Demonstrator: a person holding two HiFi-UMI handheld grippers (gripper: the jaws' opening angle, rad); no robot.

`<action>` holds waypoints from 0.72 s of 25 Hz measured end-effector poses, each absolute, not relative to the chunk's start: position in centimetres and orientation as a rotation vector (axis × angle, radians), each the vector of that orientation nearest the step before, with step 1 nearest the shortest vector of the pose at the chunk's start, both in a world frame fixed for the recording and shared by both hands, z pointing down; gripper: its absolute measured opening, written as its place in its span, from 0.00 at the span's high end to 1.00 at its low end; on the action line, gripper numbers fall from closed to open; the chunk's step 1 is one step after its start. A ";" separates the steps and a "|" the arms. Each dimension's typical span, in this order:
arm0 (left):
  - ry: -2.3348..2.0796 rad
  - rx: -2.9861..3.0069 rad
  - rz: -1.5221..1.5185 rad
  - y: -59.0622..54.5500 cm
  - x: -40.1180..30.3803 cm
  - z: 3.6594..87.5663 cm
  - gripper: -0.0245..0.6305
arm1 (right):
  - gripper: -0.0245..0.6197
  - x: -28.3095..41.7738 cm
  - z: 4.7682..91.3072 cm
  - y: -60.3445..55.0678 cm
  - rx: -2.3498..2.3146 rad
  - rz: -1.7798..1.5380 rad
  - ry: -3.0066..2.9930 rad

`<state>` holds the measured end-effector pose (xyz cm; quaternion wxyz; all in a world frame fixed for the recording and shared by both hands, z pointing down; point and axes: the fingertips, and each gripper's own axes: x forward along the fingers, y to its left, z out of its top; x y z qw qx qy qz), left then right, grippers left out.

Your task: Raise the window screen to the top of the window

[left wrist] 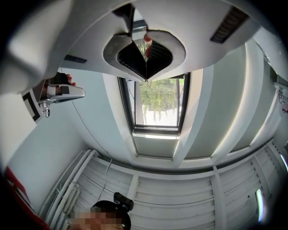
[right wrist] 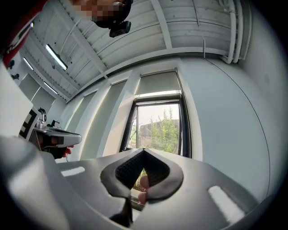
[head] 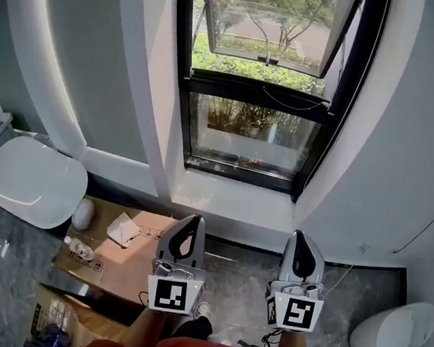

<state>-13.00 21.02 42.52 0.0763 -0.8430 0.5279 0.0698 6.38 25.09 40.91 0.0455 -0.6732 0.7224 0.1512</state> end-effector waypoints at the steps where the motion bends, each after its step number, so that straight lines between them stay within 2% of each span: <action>1: 1.585 -2.537 0.213 19.9 -13.0 42.5 0.95 | 0.95 6.3 40.8 24.1 -2.061 0.461 2.205; 18: 1.540 -2.556 0.281 8.4 -14.7 41.2 0.95 | 0.95 4.9 39.3 13.5 -2.106 0.484 2.162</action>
